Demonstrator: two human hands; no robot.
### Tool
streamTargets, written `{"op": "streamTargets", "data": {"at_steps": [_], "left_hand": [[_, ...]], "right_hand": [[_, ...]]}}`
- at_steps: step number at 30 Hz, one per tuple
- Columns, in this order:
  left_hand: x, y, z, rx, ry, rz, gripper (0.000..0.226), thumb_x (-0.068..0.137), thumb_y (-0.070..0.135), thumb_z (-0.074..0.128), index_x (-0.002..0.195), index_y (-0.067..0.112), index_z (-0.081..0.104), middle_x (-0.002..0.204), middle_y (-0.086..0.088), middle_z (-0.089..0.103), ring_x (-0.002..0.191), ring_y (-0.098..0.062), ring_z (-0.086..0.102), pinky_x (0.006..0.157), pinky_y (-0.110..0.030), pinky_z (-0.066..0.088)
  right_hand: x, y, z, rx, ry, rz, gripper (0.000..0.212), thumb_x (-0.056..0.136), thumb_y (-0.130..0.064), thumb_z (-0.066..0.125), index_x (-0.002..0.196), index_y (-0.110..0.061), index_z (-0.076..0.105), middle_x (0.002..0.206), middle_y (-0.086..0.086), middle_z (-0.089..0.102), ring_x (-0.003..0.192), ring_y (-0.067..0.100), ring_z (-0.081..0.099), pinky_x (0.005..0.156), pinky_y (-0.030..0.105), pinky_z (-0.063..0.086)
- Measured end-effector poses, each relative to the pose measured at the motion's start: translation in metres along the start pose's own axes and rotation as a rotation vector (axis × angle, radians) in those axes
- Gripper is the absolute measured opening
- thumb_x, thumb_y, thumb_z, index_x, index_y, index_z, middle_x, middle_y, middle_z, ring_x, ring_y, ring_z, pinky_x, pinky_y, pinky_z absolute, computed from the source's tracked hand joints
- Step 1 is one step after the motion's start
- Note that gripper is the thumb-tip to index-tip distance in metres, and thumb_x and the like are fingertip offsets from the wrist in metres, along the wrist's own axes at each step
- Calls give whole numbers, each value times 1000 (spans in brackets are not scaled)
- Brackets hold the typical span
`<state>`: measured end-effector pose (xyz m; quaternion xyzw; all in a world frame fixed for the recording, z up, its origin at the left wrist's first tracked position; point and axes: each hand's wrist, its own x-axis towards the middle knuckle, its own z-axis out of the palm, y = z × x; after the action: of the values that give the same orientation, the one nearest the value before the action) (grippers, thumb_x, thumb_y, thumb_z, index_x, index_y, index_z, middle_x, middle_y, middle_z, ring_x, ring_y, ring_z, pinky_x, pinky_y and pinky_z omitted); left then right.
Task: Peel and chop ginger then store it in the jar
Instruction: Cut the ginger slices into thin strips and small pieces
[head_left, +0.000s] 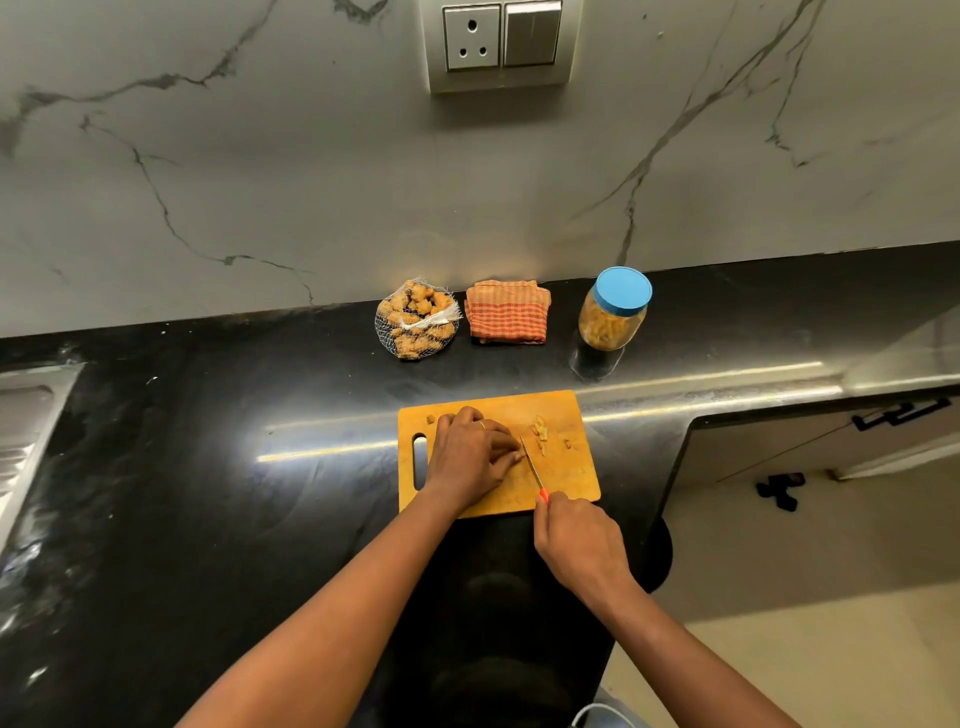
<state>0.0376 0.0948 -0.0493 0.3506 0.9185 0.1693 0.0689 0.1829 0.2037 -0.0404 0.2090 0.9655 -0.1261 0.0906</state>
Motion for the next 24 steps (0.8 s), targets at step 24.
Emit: {"op": "streamTargets", "data": {"at_steps": [24], "left_hand": [[-10, 8, 23, 41, 183, 79, 13, 81, 34, 69, 80, 23, 75, 81, 9, 71, 87, -20, 55, 72, -36, 41]], "right_hand": [[-5, -8, -1, 36, 0, 35, 41, 105, -42, 29, 94, -17, 60, 81, 1, 66, 71, 21, 66, 54, 30, 38]]}}
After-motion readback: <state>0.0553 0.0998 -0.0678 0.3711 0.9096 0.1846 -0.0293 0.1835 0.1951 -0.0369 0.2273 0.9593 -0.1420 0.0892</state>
